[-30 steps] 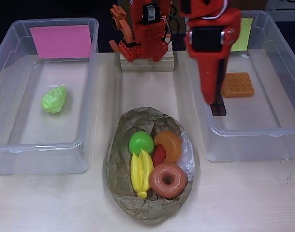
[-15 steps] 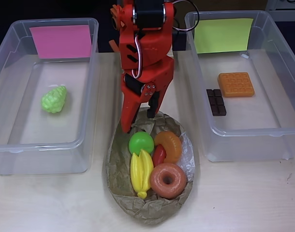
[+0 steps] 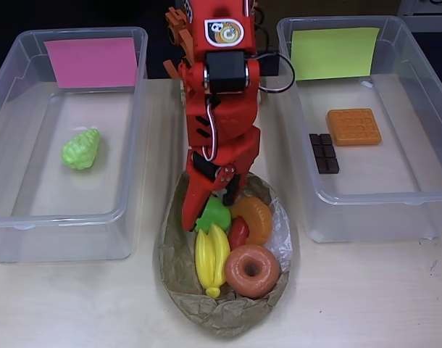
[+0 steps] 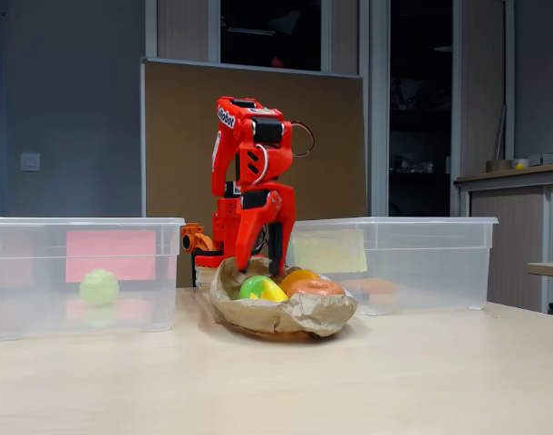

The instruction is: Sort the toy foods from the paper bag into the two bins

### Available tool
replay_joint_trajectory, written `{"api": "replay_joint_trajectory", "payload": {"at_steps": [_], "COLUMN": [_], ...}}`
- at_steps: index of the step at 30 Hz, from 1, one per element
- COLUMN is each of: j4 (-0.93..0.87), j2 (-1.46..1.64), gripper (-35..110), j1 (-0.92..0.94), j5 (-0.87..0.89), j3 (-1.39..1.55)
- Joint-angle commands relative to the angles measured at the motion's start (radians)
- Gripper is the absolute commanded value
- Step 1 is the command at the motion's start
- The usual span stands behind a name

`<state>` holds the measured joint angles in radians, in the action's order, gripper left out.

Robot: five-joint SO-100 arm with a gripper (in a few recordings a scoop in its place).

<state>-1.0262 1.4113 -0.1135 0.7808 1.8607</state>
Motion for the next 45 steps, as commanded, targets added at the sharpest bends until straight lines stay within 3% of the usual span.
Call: {"api": "replay_joint_trajectory", "payload": {"at_steps": [1, 12, 19, 37, 45], "j4": [0.063, 0.202, 0.170, -0.525, -0.667], "j2": [0.003, 0.000, -0.018, 0.132, 0.364], "gripper": [37, 34, 25, 25, 26], "j1": [-0.021, -0.026, -0.023, -0.043, 0.086], "j5": [0.032, 0.064, 0.041, -0.084, -0.121], "j3": [0.032, 0.170, 0.132, -0.451, -0.460]}}
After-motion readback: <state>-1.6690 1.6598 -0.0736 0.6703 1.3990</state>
